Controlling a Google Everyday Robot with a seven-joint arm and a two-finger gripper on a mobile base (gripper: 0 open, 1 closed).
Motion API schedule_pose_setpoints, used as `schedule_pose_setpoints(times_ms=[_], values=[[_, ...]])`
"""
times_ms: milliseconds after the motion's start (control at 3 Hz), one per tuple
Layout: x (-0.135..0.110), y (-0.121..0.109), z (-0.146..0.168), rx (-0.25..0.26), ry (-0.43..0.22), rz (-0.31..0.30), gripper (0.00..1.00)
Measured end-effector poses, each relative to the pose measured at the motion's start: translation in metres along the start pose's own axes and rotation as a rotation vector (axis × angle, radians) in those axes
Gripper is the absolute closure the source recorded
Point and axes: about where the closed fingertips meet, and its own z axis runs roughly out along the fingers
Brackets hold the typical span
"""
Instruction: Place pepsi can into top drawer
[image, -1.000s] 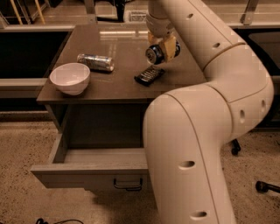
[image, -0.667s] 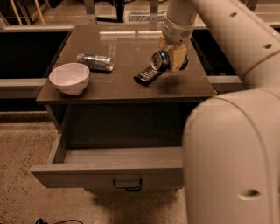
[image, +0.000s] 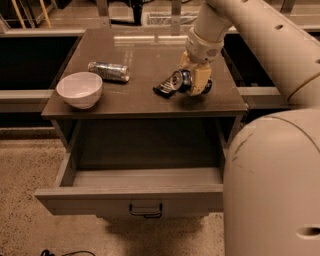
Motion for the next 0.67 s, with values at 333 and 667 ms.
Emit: schedule_pose_setpoints(times_ms=[333,667], values=[[-0.026,0.009,0.008,-0.094,0.051,0.032,1.0],[-0.06,0.05,-0.01,-0.136,0.002,0.147,1.0]])
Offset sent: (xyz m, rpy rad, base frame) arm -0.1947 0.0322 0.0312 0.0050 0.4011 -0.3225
